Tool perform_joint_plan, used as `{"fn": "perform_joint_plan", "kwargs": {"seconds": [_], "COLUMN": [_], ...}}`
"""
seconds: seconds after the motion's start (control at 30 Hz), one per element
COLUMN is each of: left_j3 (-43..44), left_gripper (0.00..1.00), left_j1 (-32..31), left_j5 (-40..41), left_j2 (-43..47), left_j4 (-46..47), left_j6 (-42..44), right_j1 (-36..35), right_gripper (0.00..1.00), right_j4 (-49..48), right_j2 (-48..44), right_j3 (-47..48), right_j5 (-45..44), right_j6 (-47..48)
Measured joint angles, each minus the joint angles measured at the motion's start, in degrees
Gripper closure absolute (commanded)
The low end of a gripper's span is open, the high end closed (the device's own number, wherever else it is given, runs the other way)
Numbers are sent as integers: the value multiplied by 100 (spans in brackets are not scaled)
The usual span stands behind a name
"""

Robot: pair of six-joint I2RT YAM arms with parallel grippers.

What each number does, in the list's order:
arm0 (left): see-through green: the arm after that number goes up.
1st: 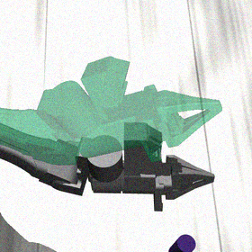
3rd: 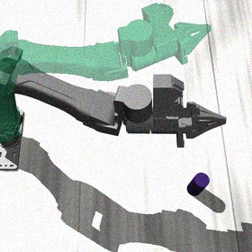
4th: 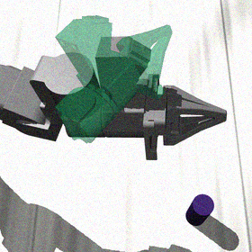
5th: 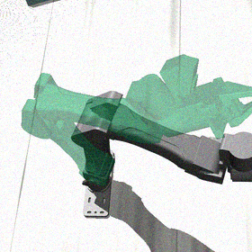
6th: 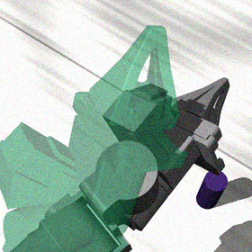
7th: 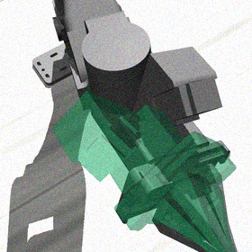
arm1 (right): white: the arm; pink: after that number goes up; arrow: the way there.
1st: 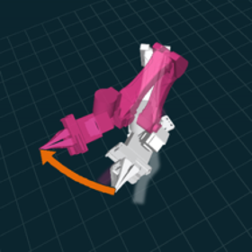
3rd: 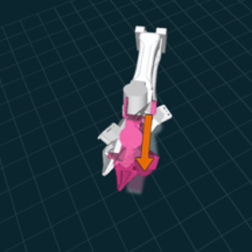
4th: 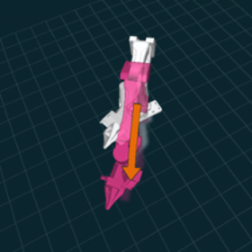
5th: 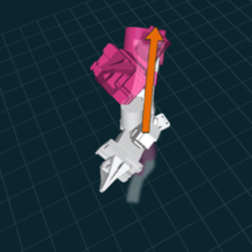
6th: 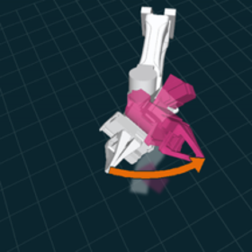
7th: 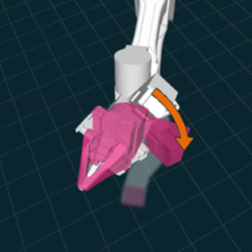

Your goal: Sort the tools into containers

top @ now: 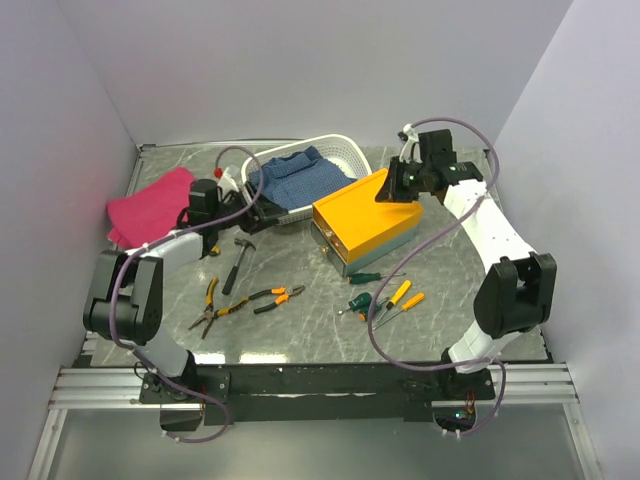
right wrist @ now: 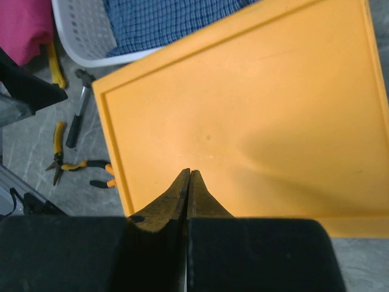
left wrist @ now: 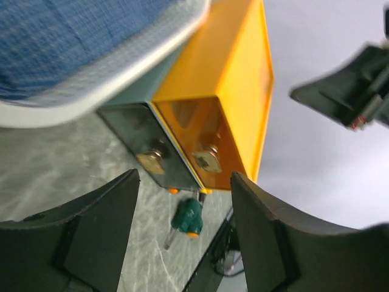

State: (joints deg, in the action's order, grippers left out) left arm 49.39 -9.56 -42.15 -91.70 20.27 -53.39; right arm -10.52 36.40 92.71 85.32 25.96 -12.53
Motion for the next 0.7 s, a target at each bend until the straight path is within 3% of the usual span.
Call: {"fn": "perform_joint_plan", "kwargs": {"seconds": [0.13,0.3,0.7], "left_j3": [17,339,684], "left_gripper": [20,26,35], "left_j1": [-433,-855,-984], "left_j5": [-52,52,35], "left_j2": [-142,-634,-1622], "left_j4": [223,181,916], "left_j6": [-7,-81,-844], "right_j1": [4,11,83], "right_gripper": [100,100,100], "right_j4": [57,-170,-293], "right_j2": [136,105,39], "right_j3": [-83,-525,-800], "right_j5": [-13,4,28], "right_j6": [-2,-20,-42]}}
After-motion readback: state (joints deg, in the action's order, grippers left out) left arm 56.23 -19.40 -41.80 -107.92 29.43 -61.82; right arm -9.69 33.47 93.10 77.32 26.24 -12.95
